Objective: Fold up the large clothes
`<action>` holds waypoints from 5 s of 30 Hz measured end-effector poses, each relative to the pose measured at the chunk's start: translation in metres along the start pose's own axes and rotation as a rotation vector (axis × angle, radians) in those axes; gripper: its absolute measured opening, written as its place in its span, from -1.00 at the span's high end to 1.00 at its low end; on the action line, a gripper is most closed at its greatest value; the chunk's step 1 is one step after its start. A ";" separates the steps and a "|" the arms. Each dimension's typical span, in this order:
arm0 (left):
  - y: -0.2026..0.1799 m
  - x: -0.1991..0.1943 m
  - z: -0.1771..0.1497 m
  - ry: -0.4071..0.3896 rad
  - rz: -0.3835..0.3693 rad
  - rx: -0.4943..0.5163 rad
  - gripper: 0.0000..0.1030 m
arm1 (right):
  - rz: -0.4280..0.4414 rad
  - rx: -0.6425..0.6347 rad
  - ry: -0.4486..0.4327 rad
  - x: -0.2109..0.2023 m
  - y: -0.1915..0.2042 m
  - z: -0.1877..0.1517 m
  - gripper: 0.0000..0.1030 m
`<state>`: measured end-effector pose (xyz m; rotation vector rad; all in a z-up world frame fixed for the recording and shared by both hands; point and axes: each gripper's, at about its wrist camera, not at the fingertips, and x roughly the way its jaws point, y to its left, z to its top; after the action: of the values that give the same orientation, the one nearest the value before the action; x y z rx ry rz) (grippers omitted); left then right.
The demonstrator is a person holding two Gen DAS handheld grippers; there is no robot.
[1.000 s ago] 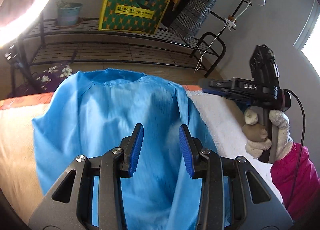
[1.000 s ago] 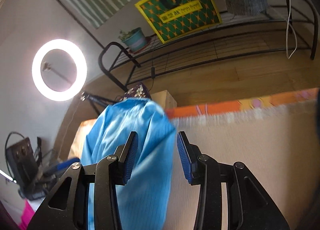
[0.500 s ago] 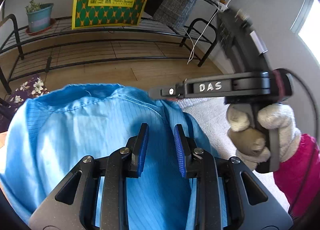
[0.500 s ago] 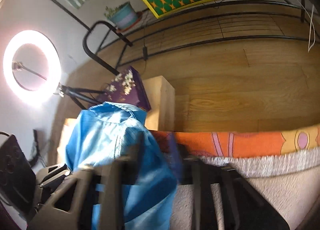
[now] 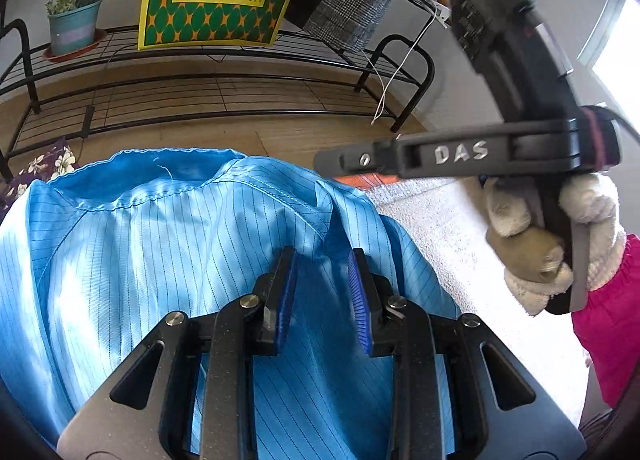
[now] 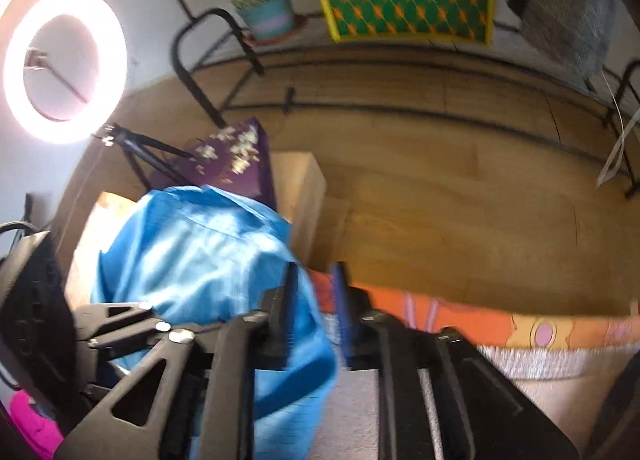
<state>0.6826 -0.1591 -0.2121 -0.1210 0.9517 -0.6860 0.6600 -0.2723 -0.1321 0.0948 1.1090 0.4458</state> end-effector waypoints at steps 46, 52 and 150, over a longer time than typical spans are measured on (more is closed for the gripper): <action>0.128 -0.107 -0.020 -0.030 0.219 -0.149 0.02 | 0.180 -0.043 -0.051 0.004 0.023 -0.029 0.86; 0.143 -0.069 -0.004 0.000 0.216 -0.192 -0.04 | 0.125 -0.062 -0.050 0.008 0.029 -0.018 0.86; -0.258 -0.661 -0.326 -0.497 0.172 -0.059 -0.09 | 0.112 -0.213 -0.659 -0.496 0.178 -0.463 0.05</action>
<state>0.0454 0.0910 0.1633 -0.2462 0.4965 -0.4377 0.0169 -0.3727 0.1296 0.1070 0.4073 0.5770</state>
